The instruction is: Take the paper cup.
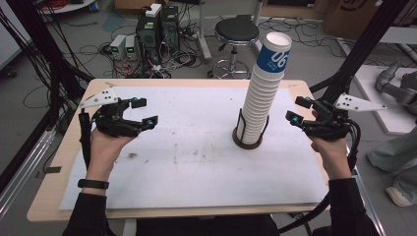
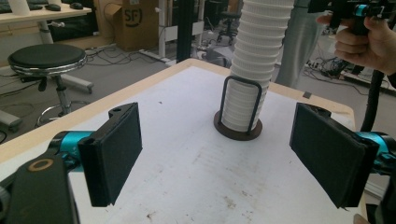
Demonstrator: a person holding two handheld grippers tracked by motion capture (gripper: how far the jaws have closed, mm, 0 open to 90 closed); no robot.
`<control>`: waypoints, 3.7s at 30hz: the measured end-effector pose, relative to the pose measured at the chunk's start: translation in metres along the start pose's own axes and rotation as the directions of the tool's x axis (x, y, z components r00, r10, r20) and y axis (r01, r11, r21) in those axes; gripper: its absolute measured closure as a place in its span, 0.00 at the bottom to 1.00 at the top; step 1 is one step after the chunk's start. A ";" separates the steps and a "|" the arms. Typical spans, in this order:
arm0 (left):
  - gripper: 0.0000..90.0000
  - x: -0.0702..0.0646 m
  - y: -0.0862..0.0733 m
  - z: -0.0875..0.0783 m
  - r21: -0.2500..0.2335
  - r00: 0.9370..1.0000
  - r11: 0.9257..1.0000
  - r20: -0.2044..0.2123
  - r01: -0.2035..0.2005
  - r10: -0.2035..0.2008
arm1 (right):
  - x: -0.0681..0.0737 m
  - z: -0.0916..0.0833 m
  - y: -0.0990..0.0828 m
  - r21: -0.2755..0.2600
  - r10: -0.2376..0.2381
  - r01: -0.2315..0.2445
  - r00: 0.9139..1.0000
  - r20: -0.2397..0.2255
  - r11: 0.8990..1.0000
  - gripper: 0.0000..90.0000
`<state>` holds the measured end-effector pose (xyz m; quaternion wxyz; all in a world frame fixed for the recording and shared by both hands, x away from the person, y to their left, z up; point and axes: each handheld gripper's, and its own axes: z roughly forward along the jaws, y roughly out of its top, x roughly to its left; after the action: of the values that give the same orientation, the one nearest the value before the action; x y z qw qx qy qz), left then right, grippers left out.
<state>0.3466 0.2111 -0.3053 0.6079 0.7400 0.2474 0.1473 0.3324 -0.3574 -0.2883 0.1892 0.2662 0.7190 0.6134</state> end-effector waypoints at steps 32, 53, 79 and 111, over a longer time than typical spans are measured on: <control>0.19 -0.006 0.004 0.003 -0.010 1.000 1.000 0.030 -0.008 0.008 | -0.003 0.016 0.007 0.001 -0.019 0.019 0.999 -0.040 1.000 0.23; 0.19 -0.008 0.005 0.009 0.000 0.999 1.000 0.049 -0.009 0.009 | -0.018 0.051 0.039 0.028 -0.037 0.037 0.999 0.015 0.999 0.21; 0.19 -0.014 0.010 0.021 0.009 0.996 1.000 0.084 -0.013 0.012 | -0.022 0.083 0.050 0.082 -0.001 0.000 1.000 0.014 0.997 0.15; 0.18 -0.038 0.124 0.137 -0.060 0.971 0.997 0.231 -0.049 0.062 | -0.022 0.084 0.052 0.088 -0.010 0.009 1.000 0.005 0.996 0.16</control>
<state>0.4088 0.0595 -0.2115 0.6481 0.7420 0.1497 0.0835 0.4081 -0.3001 -0.2528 0.1821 0.2725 0.7460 0.5797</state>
